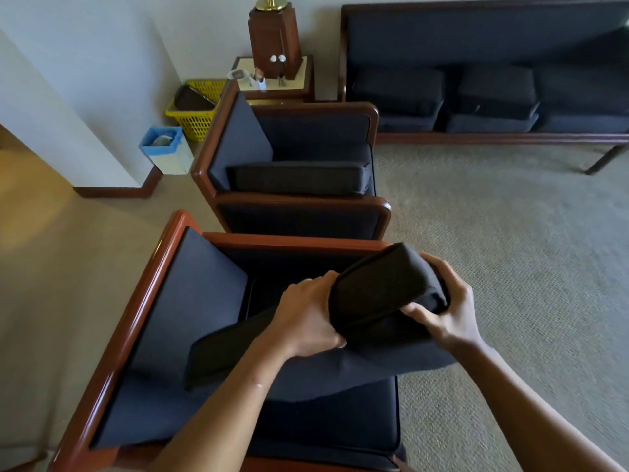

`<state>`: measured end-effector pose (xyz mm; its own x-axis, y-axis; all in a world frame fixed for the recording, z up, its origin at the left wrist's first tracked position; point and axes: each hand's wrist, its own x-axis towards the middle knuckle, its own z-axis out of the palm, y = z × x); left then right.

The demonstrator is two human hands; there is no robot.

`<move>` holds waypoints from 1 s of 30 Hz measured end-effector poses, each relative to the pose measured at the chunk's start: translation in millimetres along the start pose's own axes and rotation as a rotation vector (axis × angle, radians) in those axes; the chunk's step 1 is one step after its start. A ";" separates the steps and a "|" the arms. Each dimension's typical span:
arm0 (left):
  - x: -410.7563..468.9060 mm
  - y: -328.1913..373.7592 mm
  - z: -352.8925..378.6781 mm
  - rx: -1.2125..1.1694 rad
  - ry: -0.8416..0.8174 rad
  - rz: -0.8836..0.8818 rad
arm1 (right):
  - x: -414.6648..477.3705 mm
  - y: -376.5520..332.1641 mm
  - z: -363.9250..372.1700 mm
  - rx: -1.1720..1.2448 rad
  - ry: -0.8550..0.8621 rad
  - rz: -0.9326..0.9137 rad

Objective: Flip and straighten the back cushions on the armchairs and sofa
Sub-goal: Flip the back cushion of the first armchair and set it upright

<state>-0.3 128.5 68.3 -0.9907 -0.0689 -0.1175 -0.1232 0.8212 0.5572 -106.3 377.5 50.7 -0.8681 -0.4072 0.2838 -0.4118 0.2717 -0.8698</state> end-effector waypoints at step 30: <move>-104.0 -181.5 89.3 -0.507 0.565 -0.662 | -70.5 113.9 9.3 0.157 0.292 0.694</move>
<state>130.2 37.2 -94.0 -0.5804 -0.7903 -0.1964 -0.5384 0.1915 0.8206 -89.4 429.0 -72.1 -0.9602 0.0641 -0.2720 0.2793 0.2452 -0.9284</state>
